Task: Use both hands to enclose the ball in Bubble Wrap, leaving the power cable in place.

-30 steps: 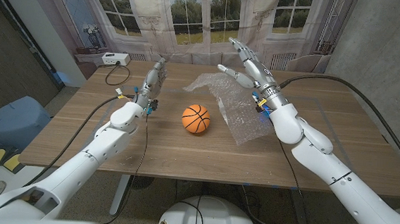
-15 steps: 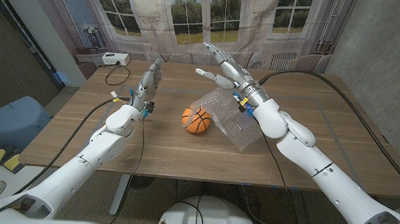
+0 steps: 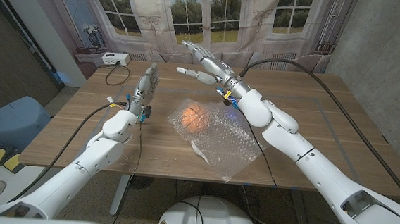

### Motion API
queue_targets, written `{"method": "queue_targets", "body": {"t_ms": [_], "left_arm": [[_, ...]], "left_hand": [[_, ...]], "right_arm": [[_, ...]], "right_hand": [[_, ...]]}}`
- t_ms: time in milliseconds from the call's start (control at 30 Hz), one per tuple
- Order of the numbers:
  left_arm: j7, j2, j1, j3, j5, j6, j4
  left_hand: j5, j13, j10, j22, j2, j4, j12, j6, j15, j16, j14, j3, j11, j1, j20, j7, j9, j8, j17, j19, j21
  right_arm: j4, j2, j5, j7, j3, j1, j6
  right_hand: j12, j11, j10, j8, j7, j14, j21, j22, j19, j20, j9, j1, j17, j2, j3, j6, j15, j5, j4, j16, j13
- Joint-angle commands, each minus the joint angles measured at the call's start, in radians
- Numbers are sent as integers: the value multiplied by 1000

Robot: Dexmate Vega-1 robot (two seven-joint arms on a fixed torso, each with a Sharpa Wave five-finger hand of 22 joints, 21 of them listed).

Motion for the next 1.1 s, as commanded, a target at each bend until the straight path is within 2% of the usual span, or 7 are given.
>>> {"method": "queue_targets", "body": {"t_ms": [33, 400, 567, 667, 833, 933, 1100], "left_arm": [[-15, -6, -6, 0, -3, -16, 33], [-40, -7, -31, 12, -1, -15, 56], [-31, 0, -25, 8, 4, -15, 49], [-23, 6, -21, 5, 10, -13, 41], [-26, 13, -16, 2, 7, -7, 31], [-31, 19, -13, 1, 4, -2, 23], [-33, 29, -5, -1, 2, 5, 8]], "left_hand": [[6, 5, -271, 4, -7, 1, 0, -239, -9, 2, -340, -8, -2, 7, 3, 6, 2, -1, 3, -203, 4], [8, 5, -273, 4, -7, 0, -1, -241, -8, 2, -340, -11, 0, 7, 5, 7, 2, -1, 3, -203, 4], [9, 5, -263, 4, -11, -3, 3, -236, 2, 7, -325, -15, 1, 11, 10, 5, 2, 1, 3, -193, 7], [9, 5, -252, 4, -15, -6, 7, -231, 14, 10, -312, -18, 3, 14, 17, 3, 2, 3, 3, -184, 9], [9, 5, -244, 3, -19, -11, 9, -222, 22, 10, -303, -21, 6, 19, 25, 2, 2, 6, 3, -166, 15], [9, 6, -242, 3, -20, -12, 10, -219, 24, 11, -301, -22, 9, 20, 26, 1, 2, 6, 3, -165, 15], [9, 6, -237, 4, -22, -14, 11, -211, 27, 11, -295, -24, 15, 22, 31, -4, 2, 8, 3, -160, 16]], "right_arm": [[41, 46, -11, 55, -69, 68, -1], [-4, 37, -49, 20, -55, 21, -71], [-56, 21, -121, -43, -41, -32, -126], [-109, 6, -174, -33, -37, -66, -193], [-206, -18, -286, 90, -58, -95, -346], [-231, -19, -363, 138, -85, -106, -415], [-236, -19, -460, 159, -120, -114, -458]], "right_hand": [[-5, 6, -83, -4, -2, -131, -2, 3, -31, 0, 2, 0, 2, 9, -6, -6, -8, 7, 3, 0, 3], [0, 11, -62, -8, -1, -113, -6, 3, -16, -1, 3, -2, 2, 16, -9, -6, 8, 8, 5, 1, 4], [20, 28, 41, 24, 0, -27, -11, 5, 53, -1, 8, 23, 3, 33, -6, 131, 18, 0, -8, 14, 7], [20, 33, 53, 27, -2, -14, -10, 6, 73, -2, 9, 41, 3, 46, 3, 149, 21, -5, -16, 15, 9], [-20, 80, -52, -18, -1, -64, -13, 8, 128, 4, 13, 94, 10, 36, 10, 59, 67, -27, -54, -15, 18], [-30, 102, -124, -32, -1, -96, -26, 8, 126, 5, 14, 88, 14, 21, -3, -11, 83, -29, -55, -25, 21], [-29, 102, -139, -31, -2, -113, -31, 7, 120, 5, 14, 89, 15, 22, -4, -25, 86, -28, -55, -29, 21]]}}
